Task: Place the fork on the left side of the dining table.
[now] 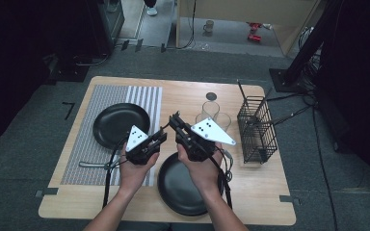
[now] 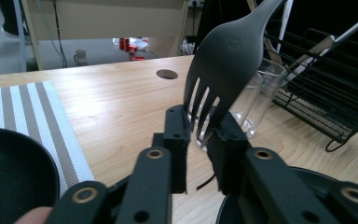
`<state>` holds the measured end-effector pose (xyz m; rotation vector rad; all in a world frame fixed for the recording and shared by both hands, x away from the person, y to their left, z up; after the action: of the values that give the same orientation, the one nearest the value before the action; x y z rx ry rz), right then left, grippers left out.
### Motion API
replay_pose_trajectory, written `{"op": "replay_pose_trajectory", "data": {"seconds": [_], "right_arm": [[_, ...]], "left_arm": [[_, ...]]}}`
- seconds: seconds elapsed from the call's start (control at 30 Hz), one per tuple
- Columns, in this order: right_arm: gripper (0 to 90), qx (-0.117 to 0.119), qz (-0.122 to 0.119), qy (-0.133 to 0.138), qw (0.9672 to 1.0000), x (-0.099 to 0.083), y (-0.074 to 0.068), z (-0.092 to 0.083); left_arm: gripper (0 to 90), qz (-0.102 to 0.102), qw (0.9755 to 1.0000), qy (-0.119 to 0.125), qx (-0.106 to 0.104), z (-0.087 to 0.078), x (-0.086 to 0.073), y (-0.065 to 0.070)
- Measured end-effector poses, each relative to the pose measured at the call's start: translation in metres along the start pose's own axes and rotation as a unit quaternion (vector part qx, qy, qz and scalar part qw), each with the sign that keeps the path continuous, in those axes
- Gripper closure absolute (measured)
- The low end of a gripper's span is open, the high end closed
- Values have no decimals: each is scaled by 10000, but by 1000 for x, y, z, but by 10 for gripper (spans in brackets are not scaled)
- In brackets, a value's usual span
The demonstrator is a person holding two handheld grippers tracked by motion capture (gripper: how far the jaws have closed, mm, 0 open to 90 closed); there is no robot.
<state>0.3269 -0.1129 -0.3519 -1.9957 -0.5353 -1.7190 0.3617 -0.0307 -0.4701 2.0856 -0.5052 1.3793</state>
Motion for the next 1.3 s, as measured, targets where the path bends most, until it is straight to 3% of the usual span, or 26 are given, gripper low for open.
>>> {"op": "replay_pose_trajectory", "data": {"seconds": [0.13, 0.27, 0.43, 0.53, 0.77, 1.03, 1.13, 1.3], "right_arm": [[809, 78, -151, 31, 9999, -2, -4, 0], [800, 203, -250, 74, 9995, -4, -8, 1], [786, 349, -346, 123, 9987, -8, -9, 6], [780, 446, -326, 65, 9985, -16, -9, 10], [761, 646, -298, 96, 9974, -26, -12, 19], [833, 505, -440, -6, 9978, -34, -9, 28], [857, 244, -516, -85, 9983, -35, -3, 29], [860, 123, -380, -178, 9990, -35, 5, 30]], "left_arm": [[900, -214, 9998, -8, -45, -1, 2, -4], [900, -279, 9995, -46, -110, -2, 1, -5], [900, -570, 9976, -35, -380, -3, 3, -3], [900, -731, 9961, 42, -484, -4, 7, -3], [900, -840, 9940, 20, -698, -5, 6, 0], [900, -828, 9929, -45, -852, -5, 3, 5], [898, -846, 9923, -83, -899, -5, 2, 4], [744, -685, 9930, -144, -954, -6, -1, 3]]}}
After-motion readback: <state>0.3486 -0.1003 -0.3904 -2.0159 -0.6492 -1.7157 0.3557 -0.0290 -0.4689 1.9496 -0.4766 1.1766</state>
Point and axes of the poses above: each handheld gripper's, and its own axes: z roughly forward along the jaws, x roughly out of its top, y roughly to its right, the point moved 9 cm from there along z, roughly forward along the jaws, and after that the axes turned 5 degrees about -z, right-handed, at the moved point
